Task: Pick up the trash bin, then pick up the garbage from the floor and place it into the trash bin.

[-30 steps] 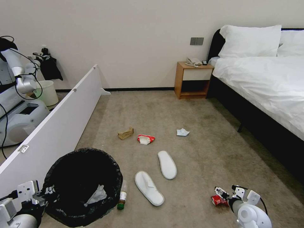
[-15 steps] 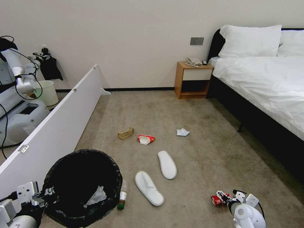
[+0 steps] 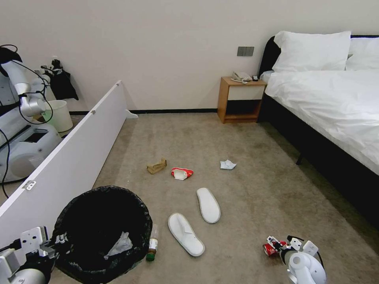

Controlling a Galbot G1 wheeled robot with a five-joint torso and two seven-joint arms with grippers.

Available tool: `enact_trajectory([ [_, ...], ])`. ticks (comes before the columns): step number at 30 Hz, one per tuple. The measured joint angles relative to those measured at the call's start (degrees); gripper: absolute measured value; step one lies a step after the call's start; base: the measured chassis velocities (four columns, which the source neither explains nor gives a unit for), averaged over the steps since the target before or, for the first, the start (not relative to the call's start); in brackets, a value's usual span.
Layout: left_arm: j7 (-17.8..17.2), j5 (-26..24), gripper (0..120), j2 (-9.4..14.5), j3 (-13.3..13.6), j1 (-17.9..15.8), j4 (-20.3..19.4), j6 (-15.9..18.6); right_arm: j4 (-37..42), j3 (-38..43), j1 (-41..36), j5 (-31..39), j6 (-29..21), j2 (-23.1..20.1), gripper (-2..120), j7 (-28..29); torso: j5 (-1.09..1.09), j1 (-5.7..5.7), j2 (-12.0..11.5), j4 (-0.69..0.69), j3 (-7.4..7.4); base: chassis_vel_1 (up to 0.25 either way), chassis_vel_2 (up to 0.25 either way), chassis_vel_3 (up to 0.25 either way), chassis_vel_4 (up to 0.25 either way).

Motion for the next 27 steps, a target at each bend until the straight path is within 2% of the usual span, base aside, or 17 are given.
enact_trajectory([
  [27,-0.1,-0.1,2,0.0,-0.1,0.1,0.0,0.0,-7.2,0.8,3.7,-0.9,0.6,1.1,100,-1.6,0.0,0.0,0.0,0.0,0.0,0.0,0.0,0.0,0.0],
])
